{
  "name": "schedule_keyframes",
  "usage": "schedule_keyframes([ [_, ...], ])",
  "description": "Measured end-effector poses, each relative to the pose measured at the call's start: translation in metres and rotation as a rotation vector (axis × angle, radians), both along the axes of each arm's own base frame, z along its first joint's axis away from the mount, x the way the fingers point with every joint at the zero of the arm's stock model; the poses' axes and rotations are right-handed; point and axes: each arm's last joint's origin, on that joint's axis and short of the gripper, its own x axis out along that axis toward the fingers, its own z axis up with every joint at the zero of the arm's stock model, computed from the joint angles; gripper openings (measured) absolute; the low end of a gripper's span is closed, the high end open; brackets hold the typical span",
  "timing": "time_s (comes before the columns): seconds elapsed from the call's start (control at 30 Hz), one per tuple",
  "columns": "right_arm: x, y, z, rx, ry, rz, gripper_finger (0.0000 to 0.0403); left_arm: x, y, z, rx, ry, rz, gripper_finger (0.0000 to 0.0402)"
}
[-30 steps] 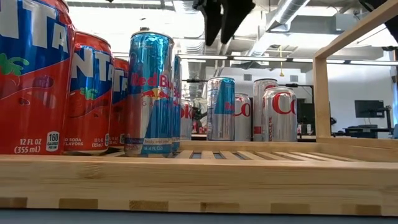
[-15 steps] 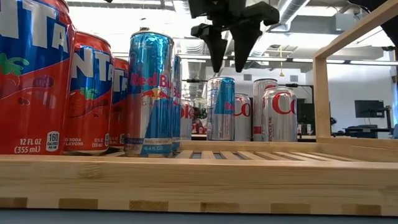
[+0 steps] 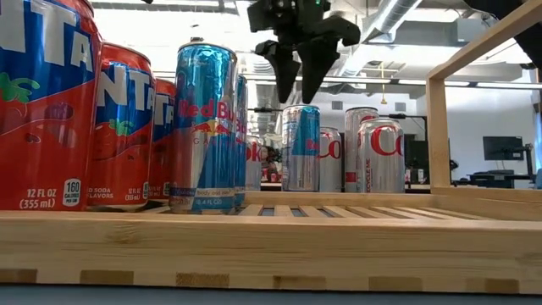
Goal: Place canned beverage on shelf
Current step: Put the blue soda can on the shelf aligned with the other blue soda can
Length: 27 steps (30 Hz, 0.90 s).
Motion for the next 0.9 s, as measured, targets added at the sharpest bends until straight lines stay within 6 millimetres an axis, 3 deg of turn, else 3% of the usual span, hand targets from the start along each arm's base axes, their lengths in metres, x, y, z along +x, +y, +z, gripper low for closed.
schedule_keyframes([
  [0.3, 0.009, 0.001, 0.006, -0.074, -0.105, -0.007, 0.0256, 0.0, 0.0, 0.0, 0.003, -0.002, 0.0, 0.0291],
  [0.5, -0.007, 0.015, 0.05, -0.134, -0.163, -0.06, 0.0256, 0.0, 0.0, 0.0, 0.004, -0.002, 0.0, 0.0291],
  [0.7, -0.063, 0.012, 0.096, -0.077, -0.246, -0.283, 0.0256, 0.0, 0.0, 0.001, 0.01, -0.007, -0.001, 0.0291],
  [0.9, -0.141, -0.005, 0.14, 0.049, -0.399, -0.536, 0.0256, 0.002, 0.001, 0.003, 0.027, -0.028, -0.002, 0.0291],
])
